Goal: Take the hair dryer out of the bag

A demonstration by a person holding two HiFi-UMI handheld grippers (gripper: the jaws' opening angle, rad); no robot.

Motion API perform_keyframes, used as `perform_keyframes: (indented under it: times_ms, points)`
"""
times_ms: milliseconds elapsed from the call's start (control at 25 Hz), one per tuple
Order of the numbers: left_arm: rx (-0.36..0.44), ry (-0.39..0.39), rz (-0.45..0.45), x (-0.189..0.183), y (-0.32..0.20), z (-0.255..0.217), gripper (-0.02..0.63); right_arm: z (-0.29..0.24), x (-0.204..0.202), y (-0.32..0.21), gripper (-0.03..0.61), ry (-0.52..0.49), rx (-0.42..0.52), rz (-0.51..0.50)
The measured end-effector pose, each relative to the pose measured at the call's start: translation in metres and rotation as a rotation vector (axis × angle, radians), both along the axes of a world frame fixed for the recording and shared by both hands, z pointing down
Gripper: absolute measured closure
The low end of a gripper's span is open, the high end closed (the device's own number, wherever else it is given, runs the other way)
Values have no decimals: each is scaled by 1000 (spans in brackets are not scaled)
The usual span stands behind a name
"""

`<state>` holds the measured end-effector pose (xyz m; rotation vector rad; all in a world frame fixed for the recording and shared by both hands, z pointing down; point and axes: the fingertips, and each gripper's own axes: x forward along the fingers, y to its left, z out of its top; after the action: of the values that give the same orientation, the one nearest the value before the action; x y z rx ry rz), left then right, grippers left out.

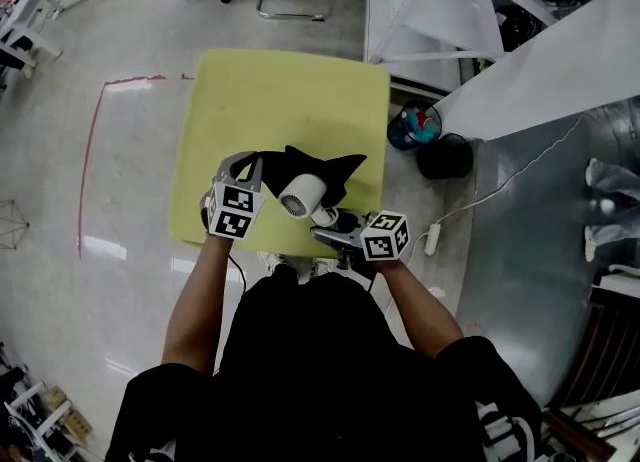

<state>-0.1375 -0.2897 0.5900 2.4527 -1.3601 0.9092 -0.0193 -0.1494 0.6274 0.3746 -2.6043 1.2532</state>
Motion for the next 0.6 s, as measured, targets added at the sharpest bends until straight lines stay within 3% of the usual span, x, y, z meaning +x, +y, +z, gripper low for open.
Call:
perform_keyframes:
  times_ms: [240,400,600]
  points:
    - [52,45,-38,4,-10,-18,600,-54,-4,-2,367,-145,84,30]
    - [17,88,-28,23,4,-13,598,-93,-2,-8,367,-193,165,87]
    - [-55,111,18,58,36,14,597,-126,14,-31,366,-187,263,233]
